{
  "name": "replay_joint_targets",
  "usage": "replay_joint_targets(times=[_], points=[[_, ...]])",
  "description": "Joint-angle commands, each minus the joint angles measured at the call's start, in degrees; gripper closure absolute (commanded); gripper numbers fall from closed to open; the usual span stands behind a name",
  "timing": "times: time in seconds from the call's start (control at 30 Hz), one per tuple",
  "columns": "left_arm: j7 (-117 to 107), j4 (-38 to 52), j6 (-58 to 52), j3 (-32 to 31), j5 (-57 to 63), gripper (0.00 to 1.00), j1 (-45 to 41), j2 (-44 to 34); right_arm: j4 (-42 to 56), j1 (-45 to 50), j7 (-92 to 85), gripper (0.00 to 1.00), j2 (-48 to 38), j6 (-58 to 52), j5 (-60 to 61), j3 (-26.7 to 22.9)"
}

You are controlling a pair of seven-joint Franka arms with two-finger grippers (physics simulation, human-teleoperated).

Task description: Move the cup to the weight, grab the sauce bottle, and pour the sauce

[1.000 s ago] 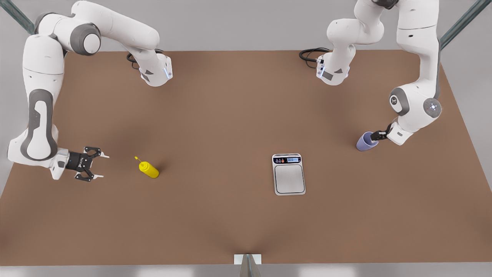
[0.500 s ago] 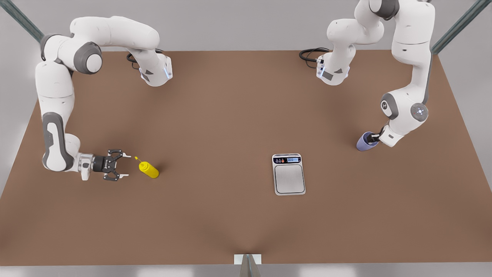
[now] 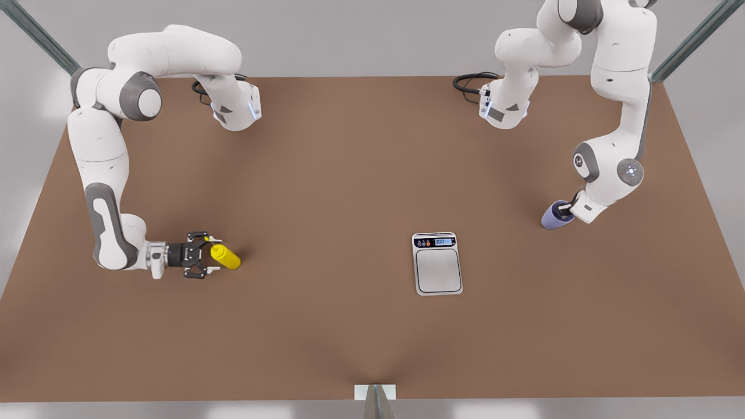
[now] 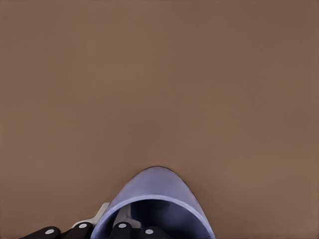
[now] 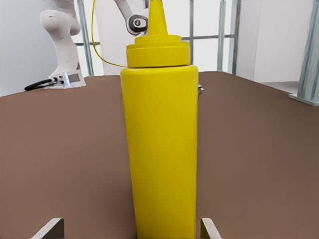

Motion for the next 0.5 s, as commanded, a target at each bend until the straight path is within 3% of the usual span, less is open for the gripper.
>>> replay_joint_targets(times=[0.0,0.27,0.33,0.47], points=[[0.03,0.0,-0.02,0.05,-0.36,0.79,0.03,0.0,0.0,0.0,0.09,0.0,0.08,0.03,0.0,0.01],[0.03,0.0,-0.02,-0.04,-0.36,0.78,-0.24,0.09,1.14,-0.09,0.26,0.0,1.32,-0.06,0.53,2.3],[0.03,0.0,0.07,-0.04,-0.36,0.71,-0.24,0.09,1.14,-0.09,0.26,0.0,1.67,0.12,1.23,3.0],[-0.05,0.09,-0.02,-0.13,-0.89,0.71,-0.24,-0.35,1.23,0.26,0.35,0.0,2.11,0.73,1.49,3.7]])
